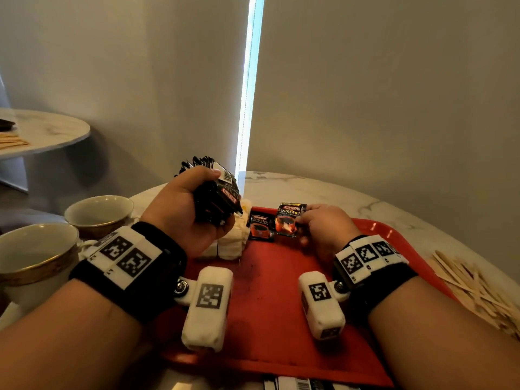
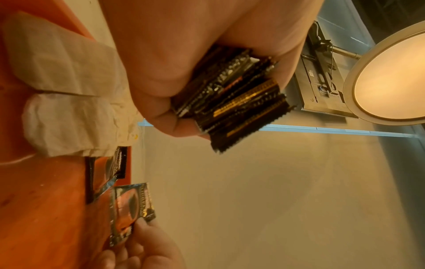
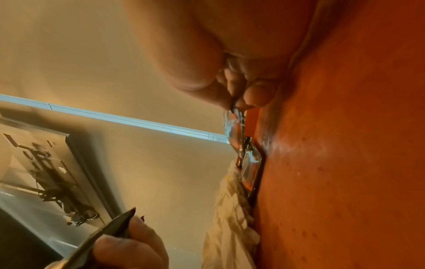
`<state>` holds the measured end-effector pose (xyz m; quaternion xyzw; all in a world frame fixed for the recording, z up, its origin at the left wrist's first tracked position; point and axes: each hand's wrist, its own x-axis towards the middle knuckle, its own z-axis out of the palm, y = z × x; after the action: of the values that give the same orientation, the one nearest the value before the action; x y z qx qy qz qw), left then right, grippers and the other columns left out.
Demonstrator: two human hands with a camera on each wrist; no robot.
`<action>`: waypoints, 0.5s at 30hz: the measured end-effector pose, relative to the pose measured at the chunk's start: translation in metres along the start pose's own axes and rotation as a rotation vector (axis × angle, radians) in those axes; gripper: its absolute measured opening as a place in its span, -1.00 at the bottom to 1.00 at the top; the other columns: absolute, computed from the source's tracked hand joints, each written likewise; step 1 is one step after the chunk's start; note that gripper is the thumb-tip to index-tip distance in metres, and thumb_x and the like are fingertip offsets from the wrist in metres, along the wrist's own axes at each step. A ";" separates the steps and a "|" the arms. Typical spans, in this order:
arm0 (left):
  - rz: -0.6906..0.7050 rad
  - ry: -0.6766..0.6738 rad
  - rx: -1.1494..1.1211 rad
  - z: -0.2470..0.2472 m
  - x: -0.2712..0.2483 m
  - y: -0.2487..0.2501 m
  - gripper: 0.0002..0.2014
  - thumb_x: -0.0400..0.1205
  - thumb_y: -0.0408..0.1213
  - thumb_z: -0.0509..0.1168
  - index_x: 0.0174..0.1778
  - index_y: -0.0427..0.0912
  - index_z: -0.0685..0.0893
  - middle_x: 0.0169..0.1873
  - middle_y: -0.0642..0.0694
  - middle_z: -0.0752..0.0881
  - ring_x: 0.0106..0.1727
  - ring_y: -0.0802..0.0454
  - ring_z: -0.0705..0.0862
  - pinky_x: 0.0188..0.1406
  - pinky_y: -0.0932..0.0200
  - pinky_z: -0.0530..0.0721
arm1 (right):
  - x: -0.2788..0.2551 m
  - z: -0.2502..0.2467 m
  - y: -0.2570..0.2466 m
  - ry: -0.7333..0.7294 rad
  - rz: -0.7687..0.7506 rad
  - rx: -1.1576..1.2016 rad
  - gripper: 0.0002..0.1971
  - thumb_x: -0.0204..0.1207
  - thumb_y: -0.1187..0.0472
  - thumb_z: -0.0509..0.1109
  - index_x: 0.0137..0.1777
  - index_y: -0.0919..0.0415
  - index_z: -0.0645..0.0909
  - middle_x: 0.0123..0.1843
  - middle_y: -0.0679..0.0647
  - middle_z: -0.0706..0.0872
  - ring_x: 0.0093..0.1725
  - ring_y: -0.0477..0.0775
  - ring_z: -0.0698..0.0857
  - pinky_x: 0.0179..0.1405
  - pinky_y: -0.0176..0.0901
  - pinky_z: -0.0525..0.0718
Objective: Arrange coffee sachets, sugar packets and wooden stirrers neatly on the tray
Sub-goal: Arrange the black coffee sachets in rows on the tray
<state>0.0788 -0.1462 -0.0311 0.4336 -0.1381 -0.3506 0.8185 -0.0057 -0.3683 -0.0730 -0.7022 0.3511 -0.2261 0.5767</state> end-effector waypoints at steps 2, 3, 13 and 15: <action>-0.004 -0.003 -0.004 -0.001 0.000 0.000 -0.44 0.38 -0.13 0.41 0.30 -0.28 0.64 -0.16 -0.25 0.71 -0.28 -0.07 0.71 -0.38 0.13 0.66 | 0.001 -0.003 0.002 0.006 0.020 -0.048 -0.87 0.53 0.54 0.29 -0.06 0.42 0.66 -0.33 0.31 0.63 -0.53 0.16 0.53 -0.56 -0.08 0.46; -0.003 -0.004 -0.007 -0.002 0.000 0.000 -0.40 0.36 -0.13 0.42 0.33 -0.28 0.64 -0.14 -0.25 0.71 -0.27 -0.08 0.71 -0.37 0.12 0.67 | 0.002 -0.004 0.003 0.014 0.031 -0.059 -0.87 0.51 0.55 0.30 -0.05 0.45 0.66 -0.33 0.31 0.62 -0.51 0.16 0.53 -0.56 -0.08 0.45; -0.015 -0.020 0.012 0.000 -0.002 -0.001 -0.48 0.46 -0.14 0.35 0.33 -0.28 0.63 -0.18 -0.23 0.75 -0.24 -0.06 0.71 -0.35 0.12 0.66 | 0.002 -0.009 -0.001 0.014 0.005 -0.323 -0.91 0.58 0.42 0.37 -0.01 0.40 0.70 -0.29 0.33 0.72 -0.58 0.15 0.59 -0.43 -0.02 0.59; -0.013 -0.019 0.013 0.000 -0.002 -0.001 -0.43 0.43 -0.14 0.37 0.36 -0.28 0.62 -0.16 -0.24 0.75 -0.23 -0.06 0.72 -0.35 0.12 0.67 | 0.001 -0.011 -0.001 0.018 0.024 -0.286 -0.94 0.59 0.41 0.40 0.01 0.37 0.68 -0.30 0.29 0.69 -0.58 0.14 0.57 -0.48 -0.04 0.58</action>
<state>0.0771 -0.1446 -0.0318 0.4366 -0.1451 -0.3591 0.8121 -0.0130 -0.3766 -0.0694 -0.7709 0.3931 -0.1732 0.4702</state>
